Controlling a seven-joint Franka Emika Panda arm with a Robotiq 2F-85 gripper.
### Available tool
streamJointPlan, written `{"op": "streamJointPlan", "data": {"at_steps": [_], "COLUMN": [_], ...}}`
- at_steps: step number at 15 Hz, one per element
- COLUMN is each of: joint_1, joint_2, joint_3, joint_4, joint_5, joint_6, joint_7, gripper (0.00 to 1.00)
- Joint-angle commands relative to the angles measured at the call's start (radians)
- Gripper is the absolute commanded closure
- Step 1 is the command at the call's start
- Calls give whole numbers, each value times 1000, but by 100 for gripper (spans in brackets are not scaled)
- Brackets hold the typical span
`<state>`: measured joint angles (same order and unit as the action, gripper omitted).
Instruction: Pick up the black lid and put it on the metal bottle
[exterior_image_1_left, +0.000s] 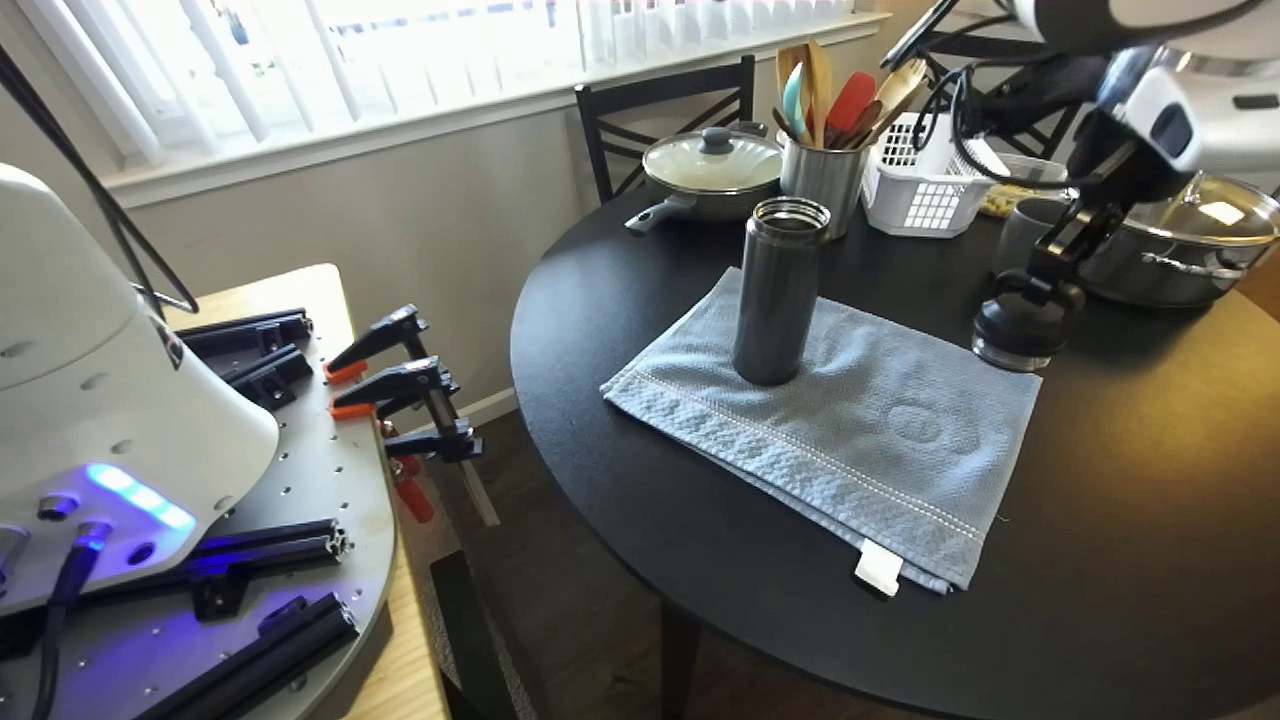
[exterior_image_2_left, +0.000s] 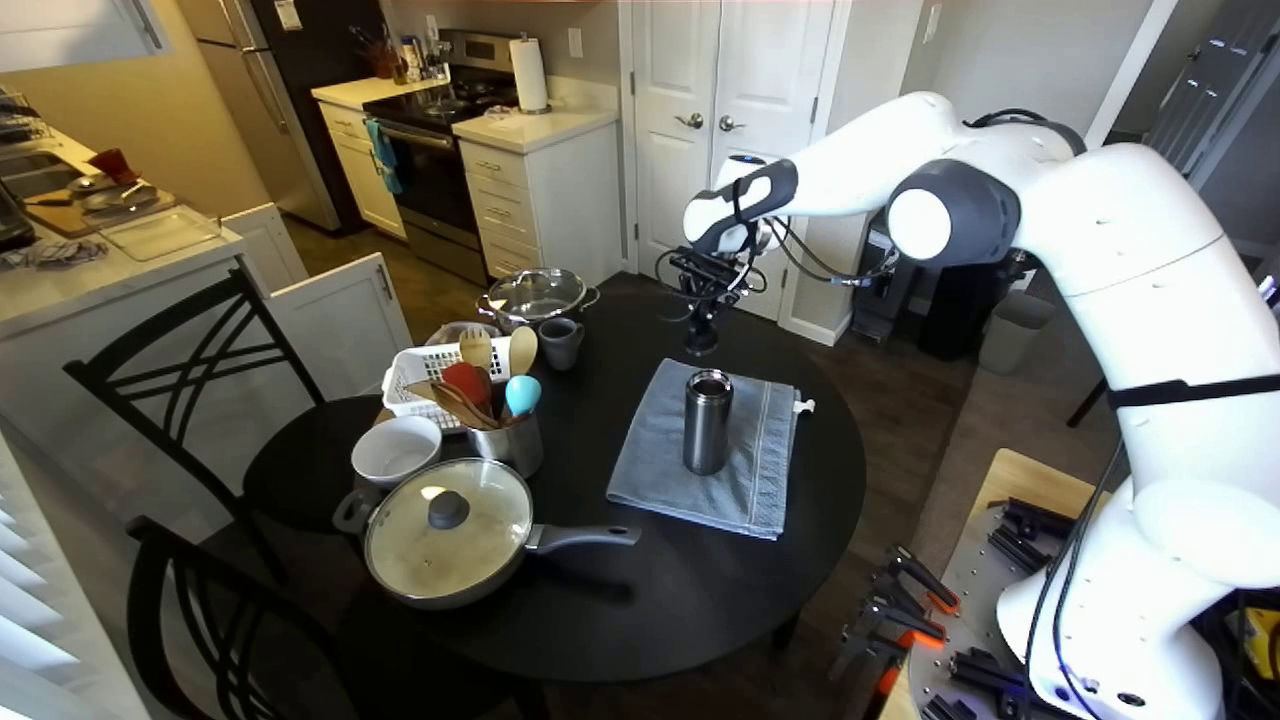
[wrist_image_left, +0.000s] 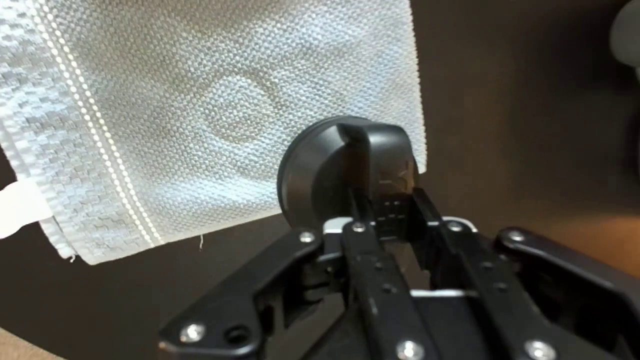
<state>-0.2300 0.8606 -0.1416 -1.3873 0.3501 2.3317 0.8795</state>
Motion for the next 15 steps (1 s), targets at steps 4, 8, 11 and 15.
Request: {"op": "streamJointPlan", "data": {"at_steps": [4, 8, 11, 15], "joint_1": [-42, -30, -5, 41], "joint_2": [-244, -389, -490, -576], "joint_3": [68, 68, 64, 63], "joint_4": [-79, -113, -177, -281], "joint_5": [46, 34, 32, 3], "joint_6": [-191, -361, -468, -560], "joint_7": [-208, -367, -480, -602], "gripper": [94, 94, 94, 94]}}
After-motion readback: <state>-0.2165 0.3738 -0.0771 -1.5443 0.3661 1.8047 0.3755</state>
